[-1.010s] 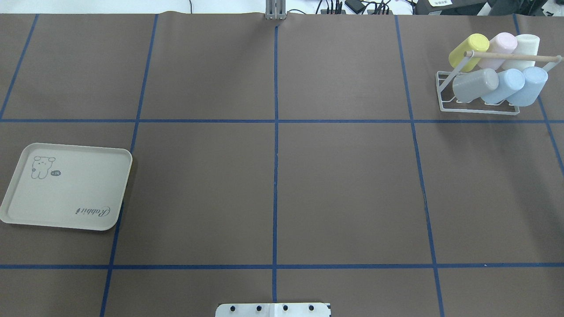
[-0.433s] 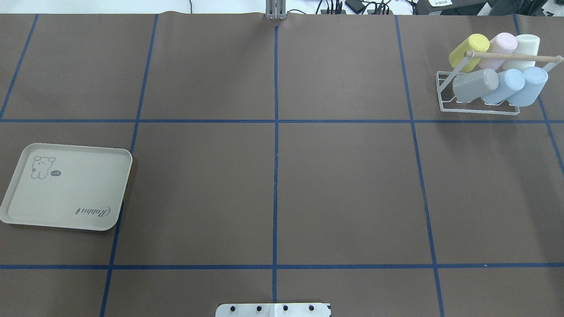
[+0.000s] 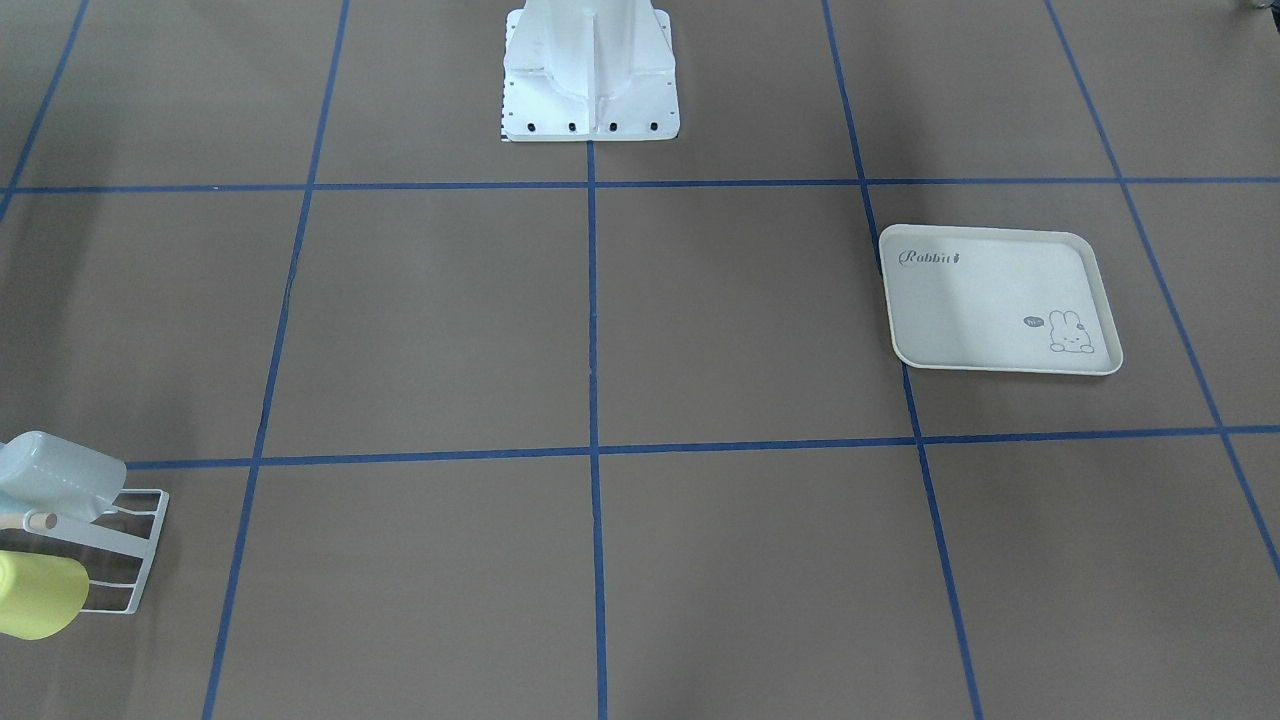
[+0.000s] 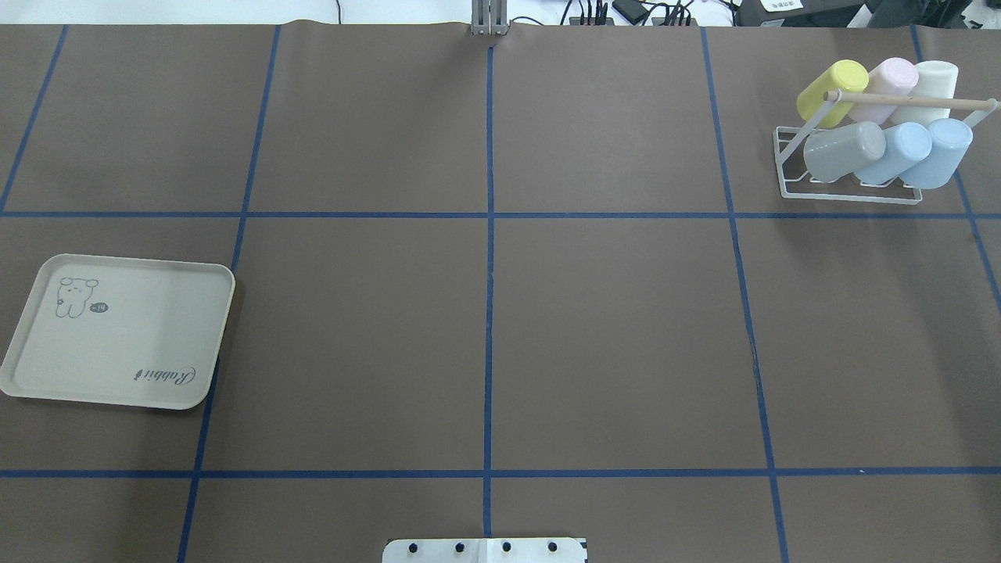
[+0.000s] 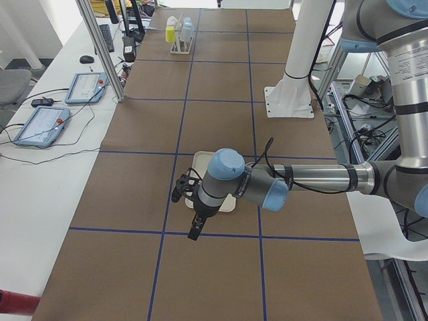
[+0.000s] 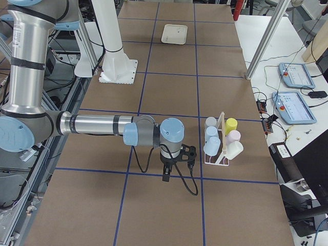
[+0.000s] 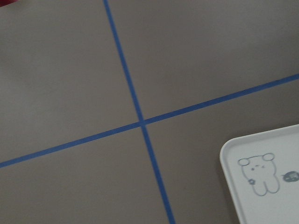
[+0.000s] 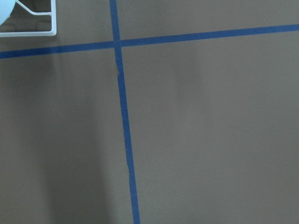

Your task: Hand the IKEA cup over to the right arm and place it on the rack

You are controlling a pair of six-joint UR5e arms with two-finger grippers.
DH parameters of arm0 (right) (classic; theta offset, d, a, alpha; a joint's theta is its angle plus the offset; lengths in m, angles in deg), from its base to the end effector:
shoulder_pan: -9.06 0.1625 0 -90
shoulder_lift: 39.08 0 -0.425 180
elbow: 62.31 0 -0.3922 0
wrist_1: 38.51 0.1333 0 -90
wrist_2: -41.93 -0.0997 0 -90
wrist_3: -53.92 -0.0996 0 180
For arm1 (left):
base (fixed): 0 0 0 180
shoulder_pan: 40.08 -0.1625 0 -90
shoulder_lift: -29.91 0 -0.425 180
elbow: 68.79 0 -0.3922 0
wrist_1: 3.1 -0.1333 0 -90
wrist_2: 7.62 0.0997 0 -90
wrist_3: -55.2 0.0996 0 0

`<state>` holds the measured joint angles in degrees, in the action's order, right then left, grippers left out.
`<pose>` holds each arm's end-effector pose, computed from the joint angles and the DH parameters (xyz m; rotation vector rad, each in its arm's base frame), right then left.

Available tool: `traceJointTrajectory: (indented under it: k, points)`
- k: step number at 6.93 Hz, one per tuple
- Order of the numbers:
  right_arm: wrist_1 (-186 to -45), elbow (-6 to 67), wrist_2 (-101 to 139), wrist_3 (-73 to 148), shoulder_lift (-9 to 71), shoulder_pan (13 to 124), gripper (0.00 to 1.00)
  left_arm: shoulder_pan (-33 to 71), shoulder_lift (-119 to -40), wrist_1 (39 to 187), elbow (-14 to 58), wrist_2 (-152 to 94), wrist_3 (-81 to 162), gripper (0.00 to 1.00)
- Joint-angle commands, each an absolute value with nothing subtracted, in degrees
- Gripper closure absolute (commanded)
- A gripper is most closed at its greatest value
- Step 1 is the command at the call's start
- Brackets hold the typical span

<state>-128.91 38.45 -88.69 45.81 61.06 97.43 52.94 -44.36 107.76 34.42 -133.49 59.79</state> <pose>0.0566 -0.4191 0.6518 -0.0566 -0.7071 0.1070 -0.0957 -0.3921 0.6341 0.3501 0.5989 0.1265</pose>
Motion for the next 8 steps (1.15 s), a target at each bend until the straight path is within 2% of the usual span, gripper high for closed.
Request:
traceJointTrajectory:
  k: [1,5,7,8]
  points:
    - [-129.0,38.4,-88.8,45.8,60.9,97.5,0.0,56.0,-42.0,104.6,32.4,-135.4,62.1,0.0]
    - [-129.8,39.4,-88.8,45.9,60.7,97.3,0.0,52.8,-42.5,98.1,33.5,-137.5,61.6,0.0]
    - [-129.8,39.2,-88.8,45.9,60.8,97.2,0.0,49.9,-43.0,87.2,39.0,-139.7,62.2,0.0]
    - [-129.8,39.3,-88.8,46.0,60.8,97.2,0.0,49.9,-43.4,87.0,38.8,-139.8,62.2,0.0]
